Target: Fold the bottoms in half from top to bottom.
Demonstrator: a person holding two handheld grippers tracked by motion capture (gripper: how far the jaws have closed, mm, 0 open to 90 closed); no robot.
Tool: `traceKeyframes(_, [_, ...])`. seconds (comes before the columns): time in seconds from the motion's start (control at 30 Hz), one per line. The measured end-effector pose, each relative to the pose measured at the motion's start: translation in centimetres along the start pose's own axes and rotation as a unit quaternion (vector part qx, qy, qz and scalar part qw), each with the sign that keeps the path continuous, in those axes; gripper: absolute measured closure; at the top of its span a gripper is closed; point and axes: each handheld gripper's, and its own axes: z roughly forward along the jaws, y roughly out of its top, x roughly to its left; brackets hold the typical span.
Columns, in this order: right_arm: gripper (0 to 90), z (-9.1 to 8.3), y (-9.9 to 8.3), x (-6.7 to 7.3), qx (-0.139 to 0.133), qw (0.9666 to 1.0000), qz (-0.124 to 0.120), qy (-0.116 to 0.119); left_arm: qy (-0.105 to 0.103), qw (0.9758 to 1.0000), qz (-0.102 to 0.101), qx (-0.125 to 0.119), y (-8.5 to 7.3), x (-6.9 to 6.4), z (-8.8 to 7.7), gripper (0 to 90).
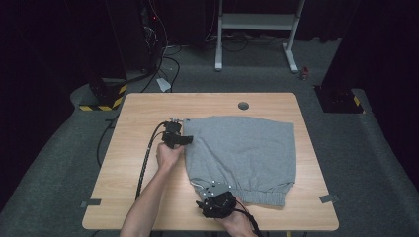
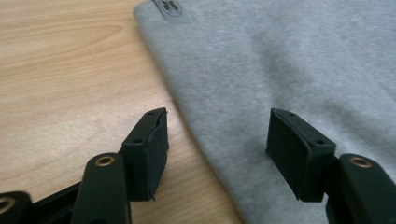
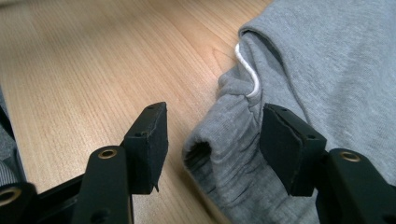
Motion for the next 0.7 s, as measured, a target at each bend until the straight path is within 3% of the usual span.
traceKeyframes(0.2, [41.5,0.2,0.0,0.1,-0.001,1.0,-0.005,-0.006,0.013,0.9998,0.01,0.008,0.8,0.1,0.5,38.9])
traceKeyframes(0.37, [42.4,0.3,-0.1,0.3,0.003,0.9999,-0.003,-0.012,0.008,0.9999,0.009,-0.007,1.0,0.0,1.0,41.2])
traceKeyframes(0.5, [45.9,0.3,-0.2,0.4,0.007,0.9996,-0.013,-0.025,0.024,0.9994,0.025,-0.006,1.3,-0.7,1.4,45.6])
traceKeyframes(0.63, [47.9,0.4,-0.2,0.9,0.01,0.9987,-0.024,-0.044,0.038,0.9981,0.049,0.003,1.6,-1.6,1.7,53.0])
traceKeyframes(0.7, [48.4,0.3,-0.2,1.0,0.012,0.9981,-0.026,-0.054,0.035,0.9984,0.045,0.001,1.7,-1.7,1.7,63.2])
